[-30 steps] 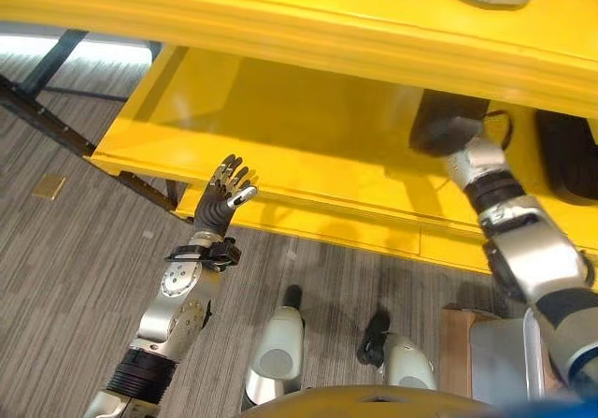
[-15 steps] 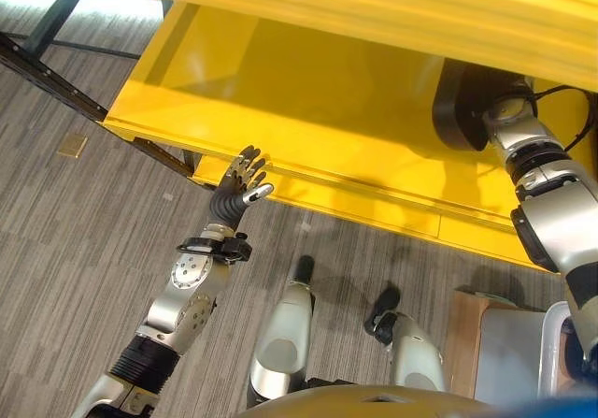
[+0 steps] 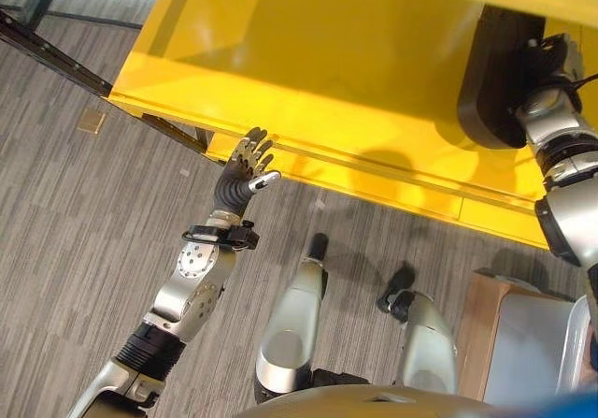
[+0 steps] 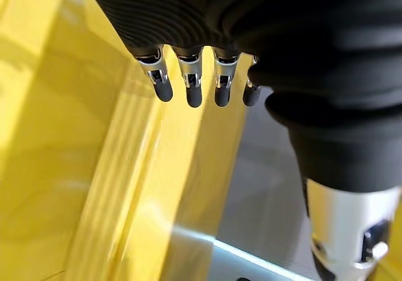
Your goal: Move parts from the plastic box to the shelf.
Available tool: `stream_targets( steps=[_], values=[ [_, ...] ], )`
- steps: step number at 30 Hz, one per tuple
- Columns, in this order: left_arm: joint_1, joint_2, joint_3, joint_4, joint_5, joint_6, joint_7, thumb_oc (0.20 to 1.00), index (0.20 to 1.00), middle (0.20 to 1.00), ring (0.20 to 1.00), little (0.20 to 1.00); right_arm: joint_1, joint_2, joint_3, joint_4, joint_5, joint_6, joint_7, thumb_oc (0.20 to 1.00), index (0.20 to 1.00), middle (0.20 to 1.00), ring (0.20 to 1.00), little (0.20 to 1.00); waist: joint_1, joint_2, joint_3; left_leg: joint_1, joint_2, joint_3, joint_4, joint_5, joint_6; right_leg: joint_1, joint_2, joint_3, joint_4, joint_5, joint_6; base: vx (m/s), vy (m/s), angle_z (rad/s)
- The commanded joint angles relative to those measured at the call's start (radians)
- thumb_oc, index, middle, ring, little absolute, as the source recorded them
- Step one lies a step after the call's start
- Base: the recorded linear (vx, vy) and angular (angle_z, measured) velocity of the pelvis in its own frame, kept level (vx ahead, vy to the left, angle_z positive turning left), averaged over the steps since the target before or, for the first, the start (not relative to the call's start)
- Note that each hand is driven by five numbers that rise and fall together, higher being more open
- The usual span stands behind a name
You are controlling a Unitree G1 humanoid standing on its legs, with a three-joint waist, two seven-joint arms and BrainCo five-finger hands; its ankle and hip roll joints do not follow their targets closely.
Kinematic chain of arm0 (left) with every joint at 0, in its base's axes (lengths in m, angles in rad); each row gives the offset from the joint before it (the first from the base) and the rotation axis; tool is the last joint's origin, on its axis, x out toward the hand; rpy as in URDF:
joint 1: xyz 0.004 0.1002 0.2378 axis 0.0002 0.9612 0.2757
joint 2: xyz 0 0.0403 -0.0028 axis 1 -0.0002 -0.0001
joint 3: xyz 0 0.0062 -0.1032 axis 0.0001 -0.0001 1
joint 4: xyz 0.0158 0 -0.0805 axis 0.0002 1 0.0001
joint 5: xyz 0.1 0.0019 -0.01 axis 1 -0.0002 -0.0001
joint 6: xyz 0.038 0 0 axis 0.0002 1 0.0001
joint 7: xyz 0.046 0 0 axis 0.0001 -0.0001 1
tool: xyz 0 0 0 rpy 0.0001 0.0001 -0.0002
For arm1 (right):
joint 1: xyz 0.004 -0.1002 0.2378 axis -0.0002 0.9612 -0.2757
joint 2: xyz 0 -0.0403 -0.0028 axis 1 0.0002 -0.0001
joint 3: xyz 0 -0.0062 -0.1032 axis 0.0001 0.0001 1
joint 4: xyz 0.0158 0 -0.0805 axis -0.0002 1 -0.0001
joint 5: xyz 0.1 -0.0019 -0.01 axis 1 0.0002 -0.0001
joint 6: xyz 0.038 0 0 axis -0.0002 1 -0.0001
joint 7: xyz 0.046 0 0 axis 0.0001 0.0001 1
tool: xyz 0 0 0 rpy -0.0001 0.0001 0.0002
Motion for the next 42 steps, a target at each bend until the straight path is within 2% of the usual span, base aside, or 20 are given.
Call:
stream_targets(
  steps=[1, 11, 17, 42],
  values=[
    [0.041, 0.025, 0.03, -0.098, 0.037, -0.068, 0.014, 1.0, 1.0, 1.0, 1.0, 1.0, -0.138, -0.099, 0.097, -0.038, -0.026, -0.026, -0.047, 0.2, 0.2, 0.2, 0.2, 0.2, 0.001, 0.008, -0.024, -0.016, 0.051, -0.125, 0.026, -0.111, -0.029, 0.026, -0.033, 0.073, 0.03, -0.069, 0.083, -0.03, 0.006, -0.05],
    [0.031, 0.012, 0.024, -0.079, 0.041, -0.079, 0.021, 1.0, 1.0, 1.0, 1.0, 1.0, -0.221, -0.21, 0.177, -0.04, -0.049, -0.021, -0.049, 0.2, 0.2, 0.2, 0.2, 0.2, -0.015, 0.024, -0.002, -0.075, 0.039, -0.118, 0.09, -0.138, -0.025, -0.052, -0.057, 0.1, 0.122, -0.103, 0.082, 0.0, 0.001, 0.0],
    [0.028, 0.011, 0.023, -0.073, 0.037, -0.09, 0.021, 1.0, 1.0, 1.0, 1.0, 1.0, -0.279, -0.258, 0.249, -0.037, -0.095, -0.015, -0.042, 0.2, 0.2, 0.2, 0.2, 0.2, -0.022, 0.037, 0.006, -0.102, 0.035, -0.119, 0.081, -0.129, -0.028, -0.095, -0.065, 0.104, 0.138, -0.105, 0.085, 0.0, -0.011, -0.03],
    [0.01, -0.006, 0.023, -0.066, 0.029, -0.107, 0.038, 1.0, 1.0, 1.0, 1.0, 1.0, -0.399, -0.278, 0.335, -0.037, -0.065, -0.022, -0.037, 0.2, 0.2, 0.2, 0.2, 0.2, -0.004, 0.063, 0.023, -0.123, 0.03, -0.126, 0.021, -0.106, -0.039, -0.142, -0.09, 0.088, 0.172, -0.127, 0.09, 0.03, -0.012, 0.03]
  ],
)
